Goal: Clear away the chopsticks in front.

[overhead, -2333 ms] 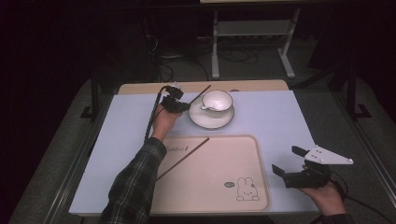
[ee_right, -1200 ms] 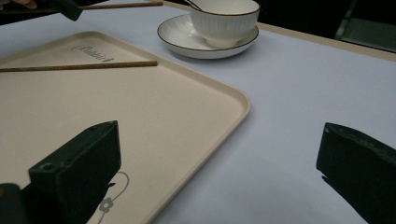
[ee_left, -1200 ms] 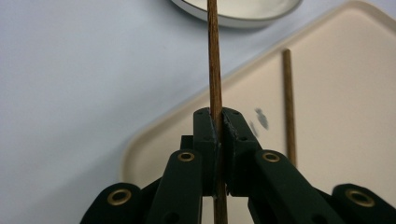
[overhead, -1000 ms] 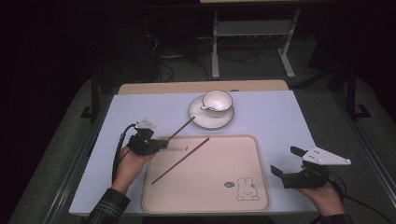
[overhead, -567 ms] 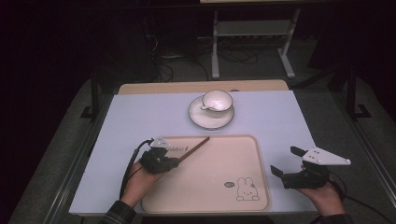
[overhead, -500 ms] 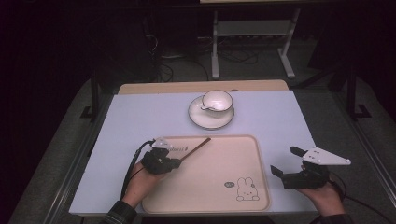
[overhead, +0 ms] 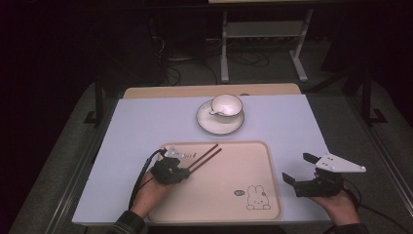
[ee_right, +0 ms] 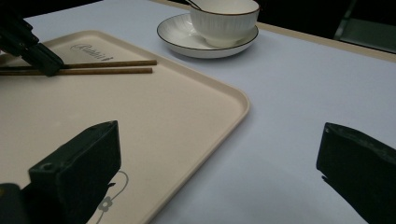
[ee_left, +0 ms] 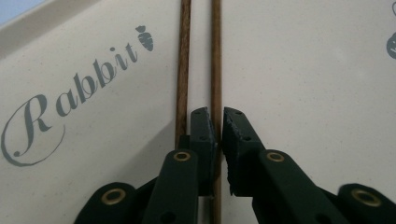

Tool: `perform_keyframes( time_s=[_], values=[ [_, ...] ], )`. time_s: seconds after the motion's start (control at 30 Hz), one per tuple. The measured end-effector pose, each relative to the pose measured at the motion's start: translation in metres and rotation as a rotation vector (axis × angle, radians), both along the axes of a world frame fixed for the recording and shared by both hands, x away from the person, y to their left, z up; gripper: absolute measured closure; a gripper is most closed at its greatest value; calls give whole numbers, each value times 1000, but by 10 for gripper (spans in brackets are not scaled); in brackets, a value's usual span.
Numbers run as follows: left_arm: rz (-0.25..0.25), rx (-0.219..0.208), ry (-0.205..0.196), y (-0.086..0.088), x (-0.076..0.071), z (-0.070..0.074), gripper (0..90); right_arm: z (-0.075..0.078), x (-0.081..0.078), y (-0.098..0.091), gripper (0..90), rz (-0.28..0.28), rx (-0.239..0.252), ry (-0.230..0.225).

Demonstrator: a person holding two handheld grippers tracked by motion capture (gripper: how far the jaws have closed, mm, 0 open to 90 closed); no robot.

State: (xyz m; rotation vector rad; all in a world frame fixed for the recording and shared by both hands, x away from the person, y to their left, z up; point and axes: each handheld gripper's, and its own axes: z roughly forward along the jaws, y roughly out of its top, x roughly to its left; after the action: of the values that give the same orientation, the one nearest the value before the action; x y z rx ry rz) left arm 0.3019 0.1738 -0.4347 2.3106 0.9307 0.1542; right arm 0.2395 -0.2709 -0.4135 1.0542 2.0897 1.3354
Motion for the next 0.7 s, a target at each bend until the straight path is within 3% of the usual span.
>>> perform_keyframes(
  time_s=[0.17, 0.33, 0.53, 0.7],
  values=[
    [-4, -7, 3, 0, 0, 3, 754, 0, 0, 0, 0, 1, 1, -3],
    [-18, -66, -20, -4, 6, 16, 733, 0, 0, 0, 0, 2, -1, -1],
    [-83, -81, -30, -21, 20, 23, 879, 0, 0, 1, 0, 3, -4, 1],
    [-110, -107, -28, -39, 38, 20, 894, 0, 0, 1, 0, 3, -6, 3]
  ],
)
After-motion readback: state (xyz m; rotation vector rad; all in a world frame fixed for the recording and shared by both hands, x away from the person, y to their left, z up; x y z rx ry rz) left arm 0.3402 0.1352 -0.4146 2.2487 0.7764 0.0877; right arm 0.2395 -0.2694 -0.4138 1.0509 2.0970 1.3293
